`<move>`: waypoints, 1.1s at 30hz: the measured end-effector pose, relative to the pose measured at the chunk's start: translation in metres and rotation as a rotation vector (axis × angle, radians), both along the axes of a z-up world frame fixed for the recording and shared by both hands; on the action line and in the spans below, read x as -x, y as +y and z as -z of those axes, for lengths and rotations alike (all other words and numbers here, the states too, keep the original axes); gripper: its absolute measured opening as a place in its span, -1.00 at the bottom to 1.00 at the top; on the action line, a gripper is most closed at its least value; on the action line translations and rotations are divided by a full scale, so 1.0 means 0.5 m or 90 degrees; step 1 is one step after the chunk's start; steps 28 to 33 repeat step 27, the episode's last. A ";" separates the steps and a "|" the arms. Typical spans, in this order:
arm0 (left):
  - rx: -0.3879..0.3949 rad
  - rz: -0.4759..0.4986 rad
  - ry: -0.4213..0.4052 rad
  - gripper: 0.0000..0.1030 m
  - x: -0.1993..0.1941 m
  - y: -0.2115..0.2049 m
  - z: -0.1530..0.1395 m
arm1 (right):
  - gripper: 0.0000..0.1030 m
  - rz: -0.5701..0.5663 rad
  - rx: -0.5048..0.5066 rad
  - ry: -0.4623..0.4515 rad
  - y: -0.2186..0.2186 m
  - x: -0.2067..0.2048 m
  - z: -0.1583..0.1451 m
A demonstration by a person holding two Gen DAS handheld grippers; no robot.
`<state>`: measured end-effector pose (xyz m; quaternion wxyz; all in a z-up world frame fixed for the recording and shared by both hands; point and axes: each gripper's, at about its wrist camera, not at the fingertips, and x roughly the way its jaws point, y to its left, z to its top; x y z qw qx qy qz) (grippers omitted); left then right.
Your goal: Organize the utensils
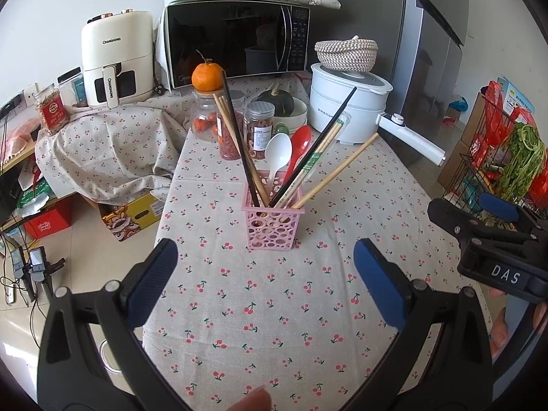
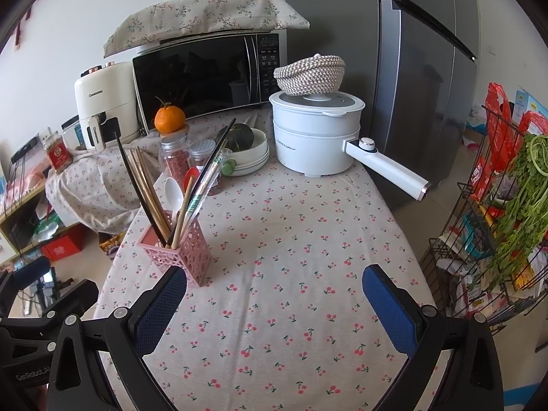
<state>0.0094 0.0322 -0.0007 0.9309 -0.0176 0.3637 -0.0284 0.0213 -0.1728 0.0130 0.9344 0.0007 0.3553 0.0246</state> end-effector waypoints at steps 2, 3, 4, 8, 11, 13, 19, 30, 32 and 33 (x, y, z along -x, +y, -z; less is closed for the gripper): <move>0.000 0.000 0.000 0.98 0.000 0.000 0.000 | 1.00 0.000 0.000 0.000 0.000 0.000 0.000; 0.000 0.000 -0.001 0.98 0.000 0.000 0.000 | 1.00 0.000 0.000 0.000 0.000 0.000 0.000; 0.000 0.000 -0.001 0.98 0.000 0.000 0.000 | 1.00 0.000 -0.001 0.000 0.000 0.000 0.000; 0.000 0.000 0.000 0.98 0.000 -0.001 0.000 | 1.00 -0.001 0.000 0.001 0.000 -0.001 0.001; 0.000 0.000 -0.001 0.98 0.000 -0.001 -0.001 | 1.00 -0.001 0.000 0.003 -0.002 -0.002 0.006; 0.000 0.000 -0.002 0.98 0.000 -0.001 0.000 | 1.00 -0.001 0.000 0.003 -0.001 -0.002 0.006; -0.003 0.001 -0.004 0.98 -0.002 0.002 -0.004 | 1.00 -0.001 0.000 0.003 -0.001 -0.002 0.005; -0.008 0.001 -0.019 0.98 0.001 0.001 -0.006 | 1.00 -0.001 -0.001 0.006 -0.005 -0.002 0.013; -0.008 0.001 -0.019 0.98 0.001 0.001 -0.006 | 1.00 -0.001 -0.001 0.006 -0.005 -0.002 0.013; -0.008 0.001 -0.019 0.98 0.001 0.001 -0.006 | 1.00 -0.001 -0.001 0.006 -0.005 -0.002 0.013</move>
